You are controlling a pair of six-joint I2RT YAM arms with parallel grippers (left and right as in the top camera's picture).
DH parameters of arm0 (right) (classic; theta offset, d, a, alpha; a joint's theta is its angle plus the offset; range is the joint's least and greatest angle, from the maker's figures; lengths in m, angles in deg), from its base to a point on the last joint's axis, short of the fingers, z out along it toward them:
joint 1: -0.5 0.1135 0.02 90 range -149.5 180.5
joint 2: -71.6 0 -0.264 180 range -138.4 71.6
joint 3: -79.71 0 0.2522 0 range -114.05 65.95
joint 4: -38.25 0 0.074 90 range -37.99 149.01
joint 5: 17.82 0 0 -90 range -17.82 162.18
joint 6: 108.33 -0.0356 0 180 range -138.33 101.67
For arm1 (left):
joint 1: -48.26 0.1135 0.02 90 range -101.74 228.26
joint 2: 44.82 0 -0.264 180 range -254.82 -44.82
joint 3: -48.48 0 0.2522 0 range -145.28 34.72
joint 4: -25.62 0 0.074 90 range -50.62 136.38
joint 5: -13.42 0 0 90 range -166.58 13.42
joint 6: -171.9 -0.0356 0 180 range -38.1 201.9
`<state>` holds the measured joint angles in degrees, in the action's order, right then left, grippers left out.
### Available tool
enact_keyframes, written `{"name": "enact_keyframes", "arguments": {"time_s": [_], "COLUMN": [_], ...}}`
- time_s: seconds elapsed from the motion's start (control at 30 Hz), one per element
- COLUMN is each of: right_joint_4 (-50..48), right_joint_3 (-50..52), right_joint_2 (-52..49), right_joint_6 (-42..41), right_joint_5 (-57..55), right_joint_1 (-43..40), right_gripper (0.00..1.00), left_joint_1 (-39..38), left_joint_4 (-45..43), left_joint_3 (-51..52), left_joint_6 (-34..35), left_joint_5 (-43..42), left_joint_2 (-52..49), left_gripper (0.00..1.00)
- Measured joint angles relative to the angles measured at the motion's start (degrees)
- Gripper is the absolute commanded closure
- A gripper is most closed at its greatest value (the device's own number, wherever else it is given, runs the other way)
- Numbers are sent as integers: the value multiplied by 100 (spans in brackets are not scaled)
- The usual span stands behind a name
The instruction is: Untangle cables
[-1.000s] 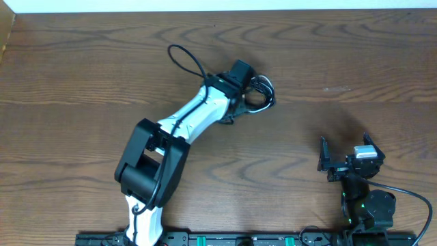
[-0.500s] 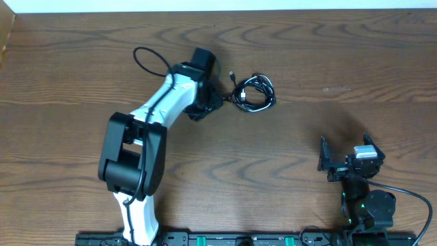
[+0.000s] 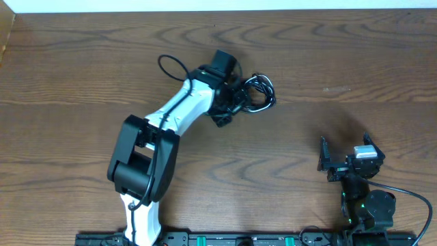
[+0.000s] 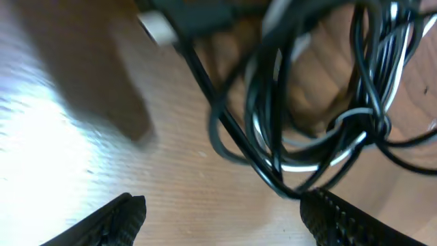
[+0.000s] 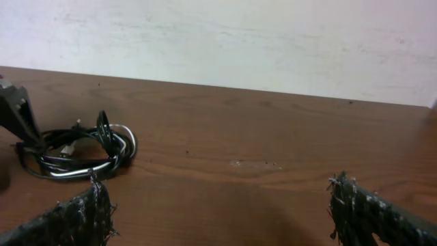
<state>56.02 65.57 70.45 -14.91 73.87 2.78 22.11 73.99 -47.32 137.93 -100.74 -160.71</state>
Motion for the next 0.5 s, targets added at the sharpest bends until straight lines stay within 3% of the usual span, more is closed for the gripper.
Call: {"name": "enact_keyframes", "arguments": {"time_s": [0.13,0.27,0.5], "right_joint_4": [0,0,0], "right_joint_3": [0,0,0], "right_joint_2": [0,0,0], "right_joint_6": [0,0,0], "right_joint_5": [2,2,2], "right_joint_1": [0,0,0], "right_gripper": [1,1,1], "left_joint_1": [-155,-173,-173], "left_joint_4": [-2,0,-33], "left_joint_3": [0,0,11], "left_joint_6": [223,337,586], "left_joint_5": [-15,4,332], "left_joint_2": [0,0,0], "left_gripper": [22,30,30]}}
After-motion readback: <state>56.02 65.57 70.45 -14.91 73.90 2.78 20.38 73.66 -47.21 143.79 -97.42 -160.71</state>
